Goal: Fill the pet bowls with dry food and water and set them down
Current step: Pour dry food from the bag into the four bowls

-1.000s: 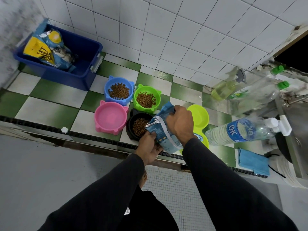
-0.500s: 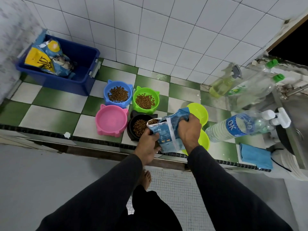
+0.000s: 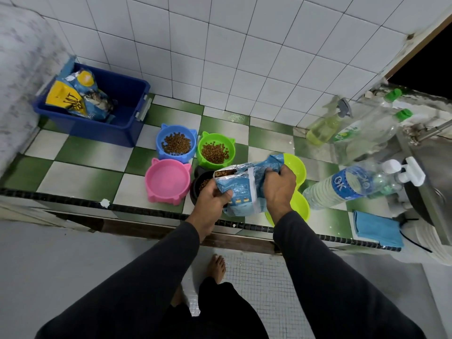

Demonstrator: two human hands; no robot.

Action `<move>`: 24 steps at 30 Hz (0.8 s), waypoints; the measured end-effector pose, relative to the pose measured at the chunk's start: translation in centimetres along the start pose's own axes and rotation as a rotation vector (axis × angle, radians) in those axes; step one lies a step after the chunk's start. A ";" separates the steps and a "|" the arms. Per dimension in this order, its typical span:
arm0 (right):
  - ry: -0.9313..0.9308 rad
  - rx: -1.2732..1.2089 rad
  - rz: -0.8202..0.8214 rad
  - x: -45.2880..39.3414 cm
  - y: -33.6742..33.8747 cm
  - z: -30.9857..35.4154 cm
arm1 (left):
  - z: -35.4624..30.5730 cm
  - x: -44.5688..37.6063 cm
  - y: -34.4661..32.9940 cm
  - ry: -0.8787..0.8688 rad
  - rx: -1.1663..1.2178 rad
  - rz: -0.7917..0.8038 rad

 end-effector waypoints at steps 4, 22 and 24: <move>0.025 -0.021 0.027 0.5 -1.3 1.2 | -1.0 0.1 1.8 -0.050 0.008 -0.046; 0.196 0.142 0.198 3.5 -9.6 6.7 | -1.4 0.7 7.1 -0.044 0.320 -0.134; 0.234 0.170 0.209 4.0 -10.4 7.5 | -1.2 0.5 7.4 -0.037 0.368 -0.145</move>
Point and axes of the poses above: each hand's wrist, its own x-axis away from the middle knuckle, its own y-axis out of the back of the hand, z = x × y, the point moved 9 cm from there along -x, towards the middle knuckle, and after that the axes turned 11 degrees about -x, right-handed, at the moved point
